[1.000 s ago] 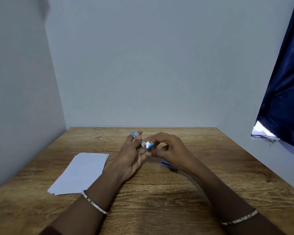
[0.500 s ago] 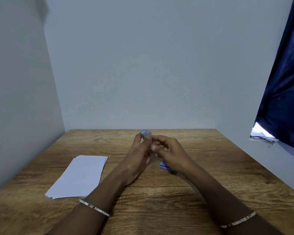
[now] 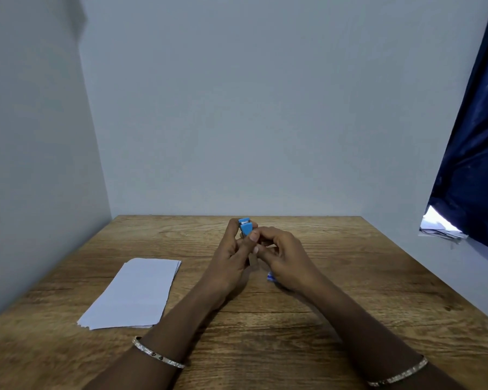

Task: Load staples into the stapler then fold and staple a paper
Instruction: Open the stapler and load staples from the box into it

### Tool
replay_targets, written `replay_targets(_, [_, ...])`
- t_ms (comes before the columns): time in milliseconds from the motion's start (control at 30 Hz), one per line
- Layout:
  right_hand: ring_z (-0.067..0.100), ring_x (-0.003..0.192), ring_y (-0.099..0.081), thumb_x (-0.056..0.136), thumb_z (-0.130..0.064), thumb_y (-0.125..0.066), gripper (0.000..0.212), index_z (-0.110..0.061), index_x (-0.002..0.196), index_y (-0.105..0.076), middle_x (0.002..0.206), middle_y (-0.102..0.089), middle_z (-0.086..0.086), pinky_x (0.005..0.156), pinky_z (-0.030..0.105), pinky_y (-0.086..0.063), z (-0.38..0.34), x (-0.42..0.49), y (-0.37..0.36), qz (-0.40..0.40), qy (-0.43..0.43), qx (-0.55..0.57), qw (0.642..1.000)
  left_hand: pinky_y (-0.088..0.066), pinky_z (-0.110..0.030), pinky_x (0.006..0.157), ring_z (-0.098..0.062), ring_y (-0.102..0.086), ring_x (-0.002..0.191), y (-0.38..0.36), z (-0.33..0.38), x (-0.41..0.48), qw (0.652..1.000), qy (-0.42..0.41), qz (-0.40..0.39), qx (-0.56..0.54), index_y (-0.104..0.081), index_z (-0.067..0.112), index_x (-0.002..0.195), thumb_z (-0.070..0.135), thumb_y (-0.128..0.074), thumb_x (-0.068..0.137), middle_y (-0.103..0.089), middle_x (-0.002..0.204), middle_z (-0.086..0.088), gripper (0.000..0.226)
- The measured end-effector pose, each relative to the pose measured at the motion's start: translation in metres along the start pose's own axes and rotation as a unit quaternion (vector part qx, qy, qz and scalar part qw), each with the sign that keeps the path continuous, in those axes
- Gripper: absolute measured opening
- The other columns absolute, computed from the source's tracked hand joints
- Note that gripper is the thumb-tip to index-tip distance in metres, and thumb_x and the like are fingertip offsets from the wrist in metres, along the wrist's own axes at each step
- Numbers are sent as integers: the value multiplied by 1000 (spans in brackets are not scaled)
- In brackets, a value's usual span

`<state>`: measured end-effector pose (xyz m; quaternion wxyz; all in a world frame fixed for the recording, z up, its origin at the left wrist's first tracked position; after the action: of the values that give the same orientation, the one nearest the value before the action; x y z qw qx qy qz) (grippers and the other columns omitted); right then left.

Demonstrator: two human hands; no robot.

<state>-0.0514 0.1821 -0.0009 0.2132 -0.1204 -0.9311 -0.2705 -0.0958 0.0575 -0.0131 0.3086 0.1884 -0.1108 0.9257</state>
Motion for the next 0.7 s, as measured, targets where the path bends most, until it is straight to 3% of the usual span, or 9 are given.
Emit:
replay_targets(167, [15,109,-69,100,-13,-60,24,-16,122,-69,111,-76,0,97,33,-54,6,1,-5,-27,-41,117,992,-57,-45,96,-27,-72,107,1,1,0,999,25,18,37,-48,25,134,45,-50,97,-76,107,-15,41])
replay_targets(233, [20,107,-72,102,-12,-57,22,-13,121,-69,110,-77,7,95,33,-56,8,2,-7,-37,-89,231,968,-60,-37,91,-22,-73,107,4,0,1,998,33,36,29,-51,23,130,49,-42,100,-75,112,-11,41])
replay_targets(300, [24,103,-74,103,-9,-53,22,-8,118,-69,108,-78,12,91,34,-58,9,4,-6,-33,-145,315,937,-60,-28,83,-22,-73,105,9,1,1,996,35,77,29,-57,19,125,46,-36,104,-74,112,-11,40])
replay_targets(367, [22,90,-76,104,-10,-50,23,-4,115,-70,101,-78,12,81,33,-61,8,5,-2,-24,-197,368,908,-60,-36,85,-33,-72,100,15,0,2,989,28,131,56,-61,14,120,39,-35,106,-73,106,-17,38])
replay_targets(433, [18,72,-74,104,-14,-52,24,-4,111,-72,90,-77,12,69,31,-60,6,5,3,-5,-220,369,903,-60,-42,84,-34,-73,93,21,0,3,981,16,168,92,-64,11,113,34,-39,107,-75,98,-18,34])
replay_targets(533, [16,59,-68,100,-21,-60,22,-4,106,-74,82,-75,11,59,30,-57,4,3,10,37,-218,274,936,-60,-30,73,-23,-74,82,29,2,2,966,-6,206,153,-67,18,103,29,-48,105,-76,87,-6,22])
replay_targets(600, [16,58,-66,94,-27,-67,21,-10,103,-77,74,-74,6,60,33,-55,1,0,13,60,-162,88,981,-58,-25,71,-15,-73,76,33,4,1,955,-25,225,191,-66,20,100,23,-51,104,-75,84,-1,17])
replay_targets(667, [13,56,-64,86,-33,-72,21,-18,99,-79,62,-70,-1,57,29,-50,-5,-5,11,74,-84,-115,987,-59,-29,75,-15,-72,77,36,8,-1,944,-36,242,222,-66,17,103,16,-52,103,-74,86,-1,14])
replay_targets(700, [10,55,-63,83,-36,-73,25,-20,100,-79,59,-68,-3,54,27,-46,-8,-9,7,69,-60,-166,982,-59,-32,77,-15,-72,78,38,10,-3,938,-40,248,237,-66,14,104,13,-52,103,-73,86,-1,14])
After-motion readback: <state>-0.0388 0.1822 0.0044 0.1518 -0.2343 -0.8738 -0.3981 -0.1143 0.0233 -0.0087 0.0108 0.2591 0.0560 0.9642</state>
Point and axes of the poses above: each hand's wrist, its own x-axis towards the middle knuckle, its own y-axis out of the back of the hand, z = x × y, the point moved 3 cm from there along x, towards the middle knuckle
